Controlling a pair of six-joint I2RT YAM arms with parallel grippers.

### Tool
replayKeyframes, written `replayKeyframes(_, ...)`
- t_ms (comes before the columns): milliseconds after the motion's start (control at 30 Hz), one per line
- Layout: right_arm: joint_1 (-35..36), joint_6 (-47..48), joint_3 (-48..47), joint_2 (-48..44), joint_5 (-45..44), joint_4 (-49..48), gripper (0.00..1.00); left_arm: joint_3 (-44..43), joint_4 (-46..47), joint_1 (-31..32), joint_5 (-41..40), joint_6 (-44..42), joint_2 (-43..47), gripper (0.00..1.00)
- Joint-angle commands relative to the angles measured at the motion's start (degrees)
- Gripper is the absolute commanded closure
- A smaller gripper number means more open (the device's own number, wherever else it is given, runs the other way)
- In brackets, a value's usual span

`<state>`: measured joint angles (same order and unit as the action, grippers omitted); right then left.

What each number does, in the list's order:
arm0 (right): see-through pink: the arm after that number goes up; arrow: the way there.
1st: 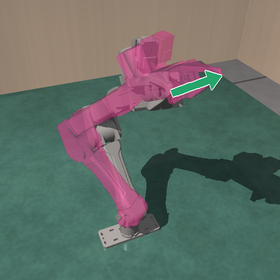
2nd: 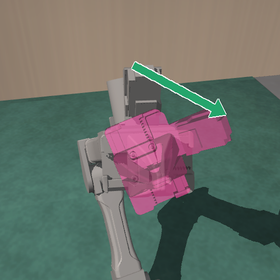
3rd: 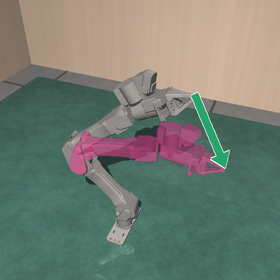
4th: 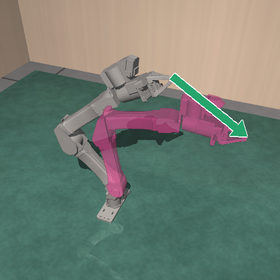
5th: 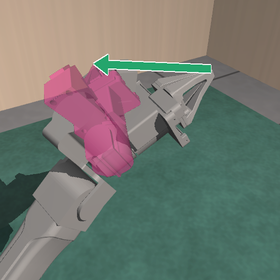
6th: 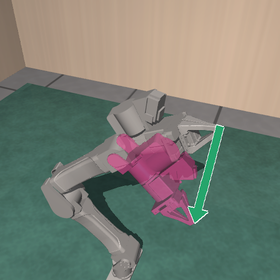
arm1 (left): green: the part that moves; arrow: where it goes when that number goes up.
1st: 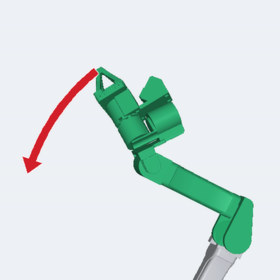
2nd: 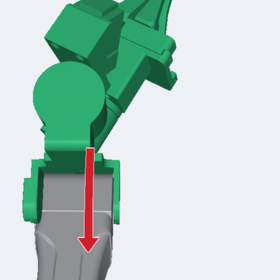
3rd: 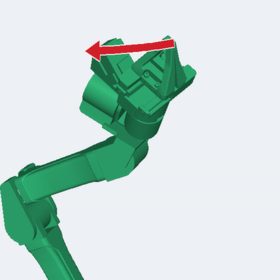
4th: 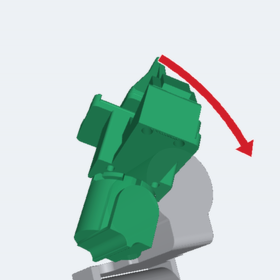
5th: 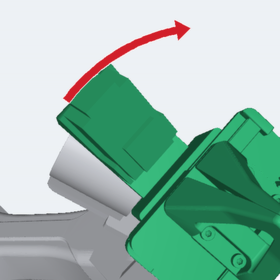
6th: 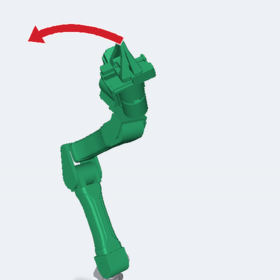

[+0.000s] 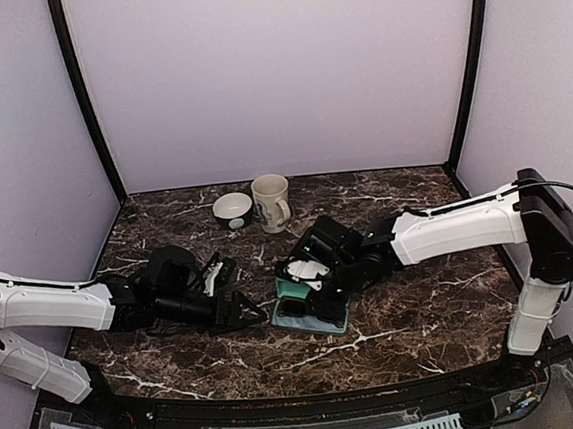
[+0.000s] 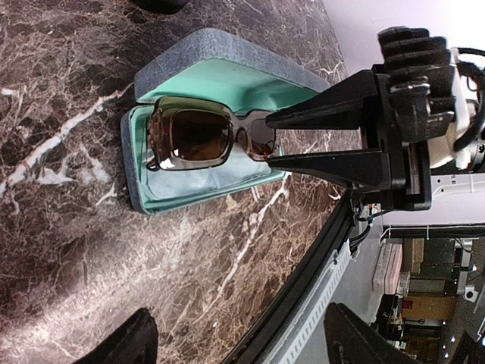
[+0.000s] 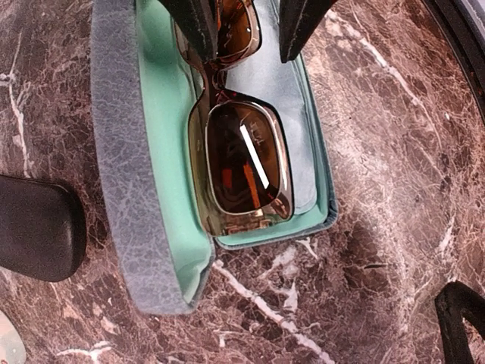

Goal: Organize the sunglasses
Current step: Place the sunglasses in the sunglasses case, then adjust the sunglasses in the sunglasses case.

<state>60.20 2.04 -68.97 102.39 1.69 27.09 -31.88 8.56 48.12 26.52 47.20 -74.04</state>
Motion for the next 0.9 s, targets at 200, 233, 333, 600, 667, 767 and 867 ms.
replayKeyframes(200, 0.61, -4.12, 6.56, -9.37, 0.67, -3.9, 0.71, -1.35, -1.03, 0.34, -3.42, -4.1, -1.1, 0.23)
replayKeyframes(233, 0.62, -4.72, 7.85, -10.33, 0.85, -4.32, 0.71, -1.77, -1.27, 0.31, -4.08, -4.86, -1.51, 0.23)
replayKeyframes(333, 0.4, -6.48, 10.92, -14.94, 1.46, -5.75, 0.71, -3.11, -1.83, 0.39, -6.85, -7.58, -2.78, 0.24)
replayKeyframes(600, -3.17, -14.09, 16.68, -22.08, -0.6, -7.13, 0.65, -9.31, -5.06, 0.49, -14.14, -14.07, -7.07, 0.29)
replayKeyframes(667, -3.67, -15.48, 17.6, -22.64, -1.15, -7.69, 0.62, -10.32, -5.17, 0.49, -15.31, -15.34, -8.21, 0.3)
replayKeyframes(767, -4.53, -17.27, 18.53, -22.52, -1.65, -8.54, 0.58, -11.25, -3.73, 0.49, -15.52, -16.8, -9.92, 0.3)
replayKeyframes(867, -5.27, -18.54, 19.57, -22.26, -1.35, -10.53, 0.52, -11.27, -0.35, 0.49, -14.21, -17.58, -10.74, 0.3)
